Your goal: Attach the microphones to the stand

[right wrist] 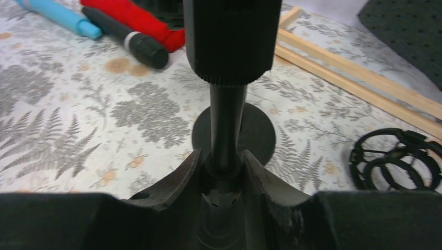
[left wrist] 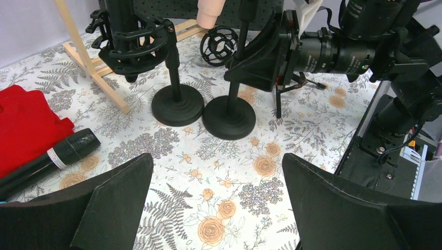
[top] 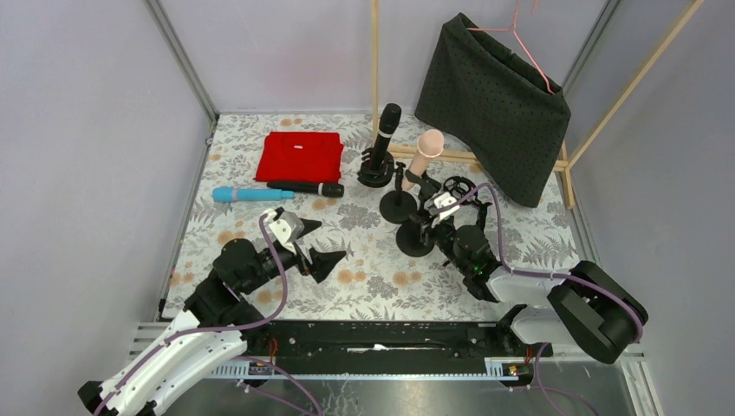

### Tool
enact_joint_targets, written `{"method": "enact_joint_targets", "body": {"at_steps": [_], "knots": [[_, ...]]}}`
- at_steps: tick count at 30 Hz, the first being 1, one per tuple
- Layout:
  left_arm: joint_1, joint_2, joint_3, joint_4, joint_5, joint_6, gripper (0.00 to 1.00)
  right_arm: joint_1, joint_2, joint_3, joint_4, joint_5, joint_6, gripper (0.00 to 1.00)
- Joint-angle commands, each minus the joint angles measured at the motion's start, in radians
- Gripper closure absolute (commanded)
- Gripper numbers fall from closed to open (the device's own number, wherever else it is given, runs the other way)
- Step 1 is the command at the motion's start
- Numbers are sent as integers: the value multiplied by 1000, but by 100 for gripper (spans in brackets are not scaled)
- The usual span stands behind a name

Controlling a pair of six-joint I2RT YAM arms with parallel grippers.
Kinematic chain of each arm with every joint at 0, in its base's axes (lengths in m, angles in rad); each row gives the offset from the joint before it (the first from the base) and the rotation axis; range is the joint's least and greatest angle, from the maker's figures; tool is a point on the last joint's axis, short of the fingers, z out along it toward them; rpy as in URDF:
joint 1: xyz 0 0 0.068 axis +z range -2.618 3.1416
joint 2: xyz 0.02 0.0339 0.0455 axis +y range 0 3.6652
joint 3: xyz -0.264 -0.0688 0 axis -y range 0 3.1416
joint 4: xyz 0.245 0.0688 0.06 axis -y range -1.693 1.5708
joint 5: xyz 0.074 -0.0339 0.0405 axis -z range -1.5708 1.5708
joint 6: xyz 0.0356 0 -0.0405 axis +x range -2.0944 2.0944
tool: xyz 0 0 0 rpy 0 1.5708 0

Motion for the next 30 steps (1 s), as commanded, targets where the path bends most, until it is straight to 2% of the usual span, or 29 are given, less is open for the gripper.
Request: {"method": "enact_joint_targets", "body": {"at_steps": [1,14,18,19,21,22,23,26,30], "knots": [[-1,6,11,24,-23,14,1,-79,48,28,52,76,-54,100],[-1,16,11,21,-22,20,1,-136,326,111,296,-9,-42,100],[-1,17,11,20,-23,19,1,-138,334,107,318,-25,-29,98],[-1,19,11,21,-22,19,1,-139,329,104,315,-22,-27,91],[0,20,12,20,-22,20,1,-139,314,96,313,-6,-17,59],[-1,22,13,22,-21,20,1,-139,301,90,305,-2,-17,47],[-1,23,13,22,-21,20,1,-139,291,85,296,-2,-19,40],[-1,23,13,19,-21,22,1,-138,253,72,262,0,-15,27],[-1,20,13,20,-22,20,1,-138,176,47,224,11,-9,18]]}}
